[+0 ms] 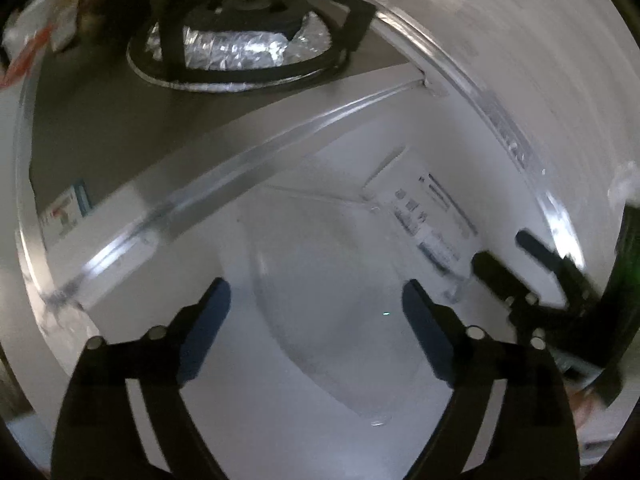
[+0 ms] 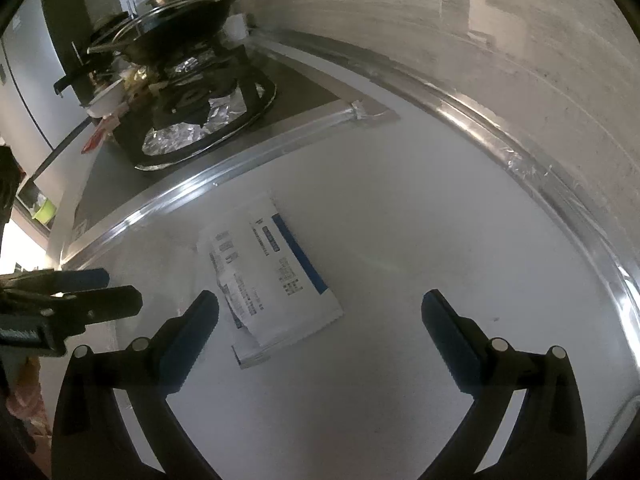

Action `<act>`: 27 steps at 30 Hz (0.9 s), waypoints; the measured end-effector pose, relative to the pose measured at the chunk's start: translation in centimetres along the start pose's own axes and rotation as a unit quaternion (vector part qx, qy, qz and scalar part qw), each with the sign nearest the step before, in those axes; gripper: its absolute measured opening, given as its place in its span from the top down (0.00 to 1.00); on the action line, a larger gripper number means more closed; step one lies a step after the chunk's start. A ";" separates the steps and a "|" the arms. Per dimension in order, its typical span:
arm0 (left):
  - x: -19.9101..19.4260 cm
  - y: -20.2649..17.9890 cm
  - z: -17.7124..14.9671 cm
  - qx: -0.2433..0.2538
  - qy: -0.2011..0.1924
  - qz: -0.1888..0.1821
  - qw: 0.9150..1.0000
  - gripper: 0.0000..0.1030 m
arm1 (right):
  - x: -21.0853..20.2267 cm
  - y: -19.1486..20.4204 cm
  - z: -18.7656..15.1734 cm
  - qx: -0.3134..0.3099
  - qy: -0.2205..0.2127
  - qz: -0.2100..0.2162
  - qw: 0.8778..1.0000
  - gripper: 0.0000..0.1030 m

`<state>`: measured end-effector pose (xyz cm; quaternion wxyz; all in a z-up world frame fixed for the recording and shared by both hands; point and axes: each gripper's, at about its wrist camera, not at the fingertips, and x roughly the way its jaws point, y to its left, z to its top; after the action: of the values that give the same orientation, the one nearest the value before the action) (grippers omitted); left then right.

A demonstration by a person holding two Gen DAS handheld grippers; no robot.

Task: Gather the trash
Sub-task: 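Move both open tools back over the counter toward the clear tray and white packet, then grasp the clear plastic tray with the left tool while the right tool grasps the white-and-blue packet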

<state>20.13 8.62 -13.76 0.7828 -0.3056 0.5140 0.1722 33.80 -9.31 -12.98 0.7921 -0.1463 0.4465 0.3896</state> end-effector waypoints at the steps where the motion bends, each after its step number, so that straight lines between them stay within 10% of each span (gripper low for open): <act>1: 0.1 -0.2 0.1 -0.008 0.002 0.001 1.000 0.15 | 0.0 -0.1 0.0 0.002 0.000 0.001 1.000 0.02; 27: 4.6 -6.1 1.2 -0.080 0.027 0.175 0.981 0.08 | 1.5 -1.8 -0.3 0.006 0.030 -0.022 0.999 0.02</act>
<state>26.44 4.61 -15.77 0.6992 -0.2772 0.5651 0.3391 35.46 -9.95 -14.63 0.7877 -0.1632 0.4685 0.3652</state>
